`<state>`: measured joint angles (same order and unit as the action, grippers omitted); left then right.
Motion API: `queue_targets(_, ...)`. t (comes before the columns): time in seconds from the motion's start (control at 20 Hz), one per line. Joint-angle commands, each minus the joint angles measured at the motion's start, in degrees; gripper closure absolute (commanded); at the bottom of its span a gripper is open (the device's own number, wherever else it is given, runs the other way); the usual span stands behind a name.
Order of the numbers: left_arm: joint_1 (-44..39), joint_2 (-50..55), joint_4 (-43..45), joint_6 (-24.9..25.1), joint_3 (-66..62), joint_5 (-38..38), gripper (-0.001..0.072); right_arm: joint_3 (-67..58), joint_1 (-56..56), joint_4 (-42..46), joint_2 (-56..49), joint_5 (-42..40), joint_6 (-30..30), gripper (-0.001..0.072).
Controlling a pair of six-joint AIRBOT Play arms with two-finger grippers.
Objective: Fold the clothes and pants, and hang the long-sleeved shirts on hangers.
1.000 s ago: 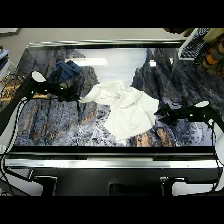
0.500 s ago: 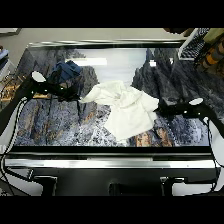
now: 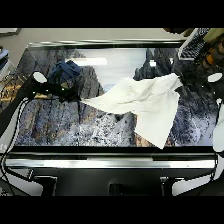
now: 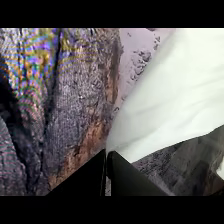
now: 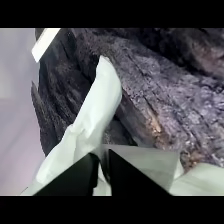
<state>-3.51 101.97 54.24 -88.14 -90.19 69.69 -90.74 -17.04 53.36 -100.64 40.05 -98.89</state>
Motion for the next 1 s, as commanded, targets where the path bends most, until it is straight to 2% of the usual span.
queue_targets(0.0,-0.5,0.3,0.0,-0.7,0.0,0.0,0.0691,-2.8,0.6,-0.3,-3.6,2.5,-4.2,0.0354)
queue_targets(0.05,-0.6,0.3,0.0,-0.6,0.0,0.0,0.0691,-2.8,-0.2,-0.3,-2.9,6.0,-4.0,0.0240)
queue_targets(0.1,-0.6,0.4,0.0,-0.6,0.0,0.0,0.0691,-2.8,-1.7,-0.1,-1.5,10.8,-2.7,0.0192)
queue_targets(0.3,-0.6,0.4,0.0,-0.6,0.0,0.0,0.0691,-2.4,-11.1,4.7,6.0,32.6,7.8,0.0191)
queue_targets(0.4,-0.6,0.4,0.0,-0.7,0.0,0.0,0.0691,2.1,-15.5,5.0,10.0,39.3,13.2,0.0192)
queue_targets(0.55,-0.6,0.4,0.0,-0.6,0.0,0.7,0.0691,17.4,-20.7,1.8,16.4,38.0,17.5,0.0192)
queue_targets(0.7,-0.6,0.4,0.0,-0.6,0.0,1.5,0.0691,30.4,-21.2,-4.0,17.7,35.1,22.7,0.0191)
queue_targets(0.8,-0.6,0.4,0.0,-0.7,0.0,1.5,0.0691,35.9,-19.5,-7.9,17.5,30.9,26.0,0.0192)
queue_targets(0.95,-0.6,0.4,0.0,-0.7,0.0,1.5,0.0691,40.3,-15.9,-8.1,17.5,24.2,27.4,0.0192)
